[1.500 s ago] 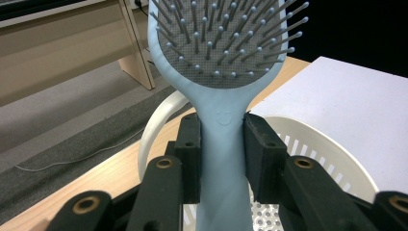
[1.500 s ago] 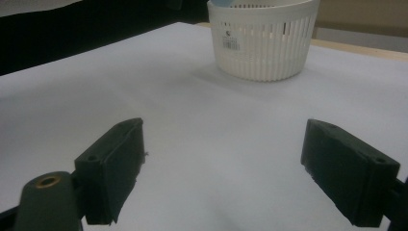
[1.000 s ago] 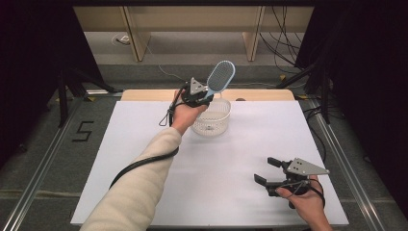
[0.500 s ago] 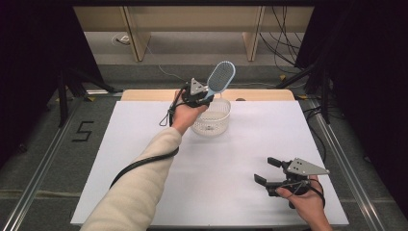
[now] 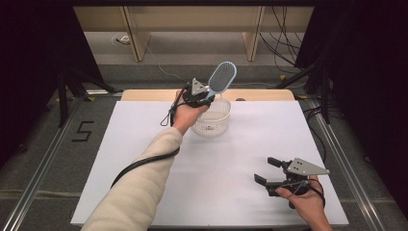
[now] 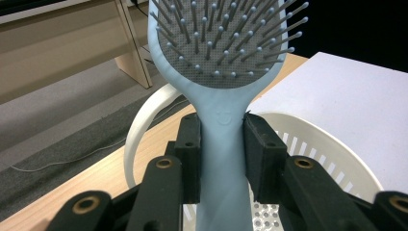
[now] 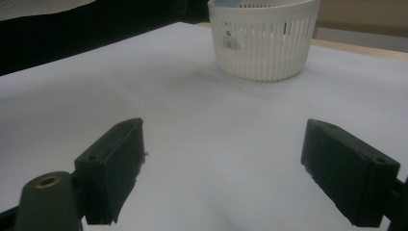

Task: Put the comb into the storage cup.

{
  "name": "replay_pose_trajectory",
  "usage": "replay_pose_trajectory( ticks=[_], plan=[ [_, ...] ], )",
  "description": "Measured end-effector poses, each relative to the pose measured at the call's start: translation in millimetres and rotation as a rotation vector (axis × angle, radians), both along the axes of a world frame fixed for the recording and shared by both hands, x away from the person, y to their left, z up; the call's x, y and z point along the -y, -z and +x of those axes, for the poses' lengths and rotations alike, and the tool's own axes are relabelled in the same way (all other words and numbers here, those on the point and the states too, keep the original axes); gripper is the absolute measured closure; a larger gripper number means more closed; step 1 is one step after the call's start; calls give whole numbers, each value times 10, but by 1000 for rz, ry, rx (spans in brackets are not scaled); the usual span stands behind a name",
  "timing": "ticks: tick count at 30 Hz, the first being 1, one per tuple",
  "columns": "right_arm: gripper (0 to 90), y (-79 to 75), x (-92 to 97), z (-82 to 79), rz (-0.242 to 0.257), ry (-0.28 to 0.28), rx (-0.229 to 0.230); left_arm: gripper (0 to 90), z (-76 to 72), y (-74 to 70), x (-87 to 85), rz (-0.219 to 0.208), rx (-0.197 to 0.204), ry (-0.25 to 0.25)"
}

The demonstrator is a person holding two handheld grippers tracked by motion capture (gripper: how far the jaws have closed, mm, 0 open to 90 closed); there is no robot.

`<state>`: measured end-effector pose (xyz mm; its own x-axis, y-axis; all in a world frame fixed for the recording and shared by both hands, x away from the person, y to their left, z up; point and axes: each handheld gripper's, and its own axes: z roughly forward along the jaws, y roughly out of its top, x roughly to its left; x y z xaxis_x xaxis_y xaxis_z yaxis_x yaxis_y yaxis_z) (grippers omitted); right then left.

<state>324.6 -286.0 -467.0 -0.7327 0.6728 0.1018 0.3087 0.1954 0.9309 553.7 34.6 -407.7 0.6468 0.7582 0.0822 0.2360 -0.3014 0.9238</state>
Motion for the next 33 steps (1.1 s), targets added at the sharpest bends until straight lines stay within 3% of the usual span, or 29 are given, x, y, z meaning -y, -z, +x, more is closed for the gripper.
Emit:
replay_pose_trajectory(
  ticks=[33],
  plan=[
    [163,0,-1,-2,0,-2,-2,694,-31,53,116,16,1,27]
  ],
)
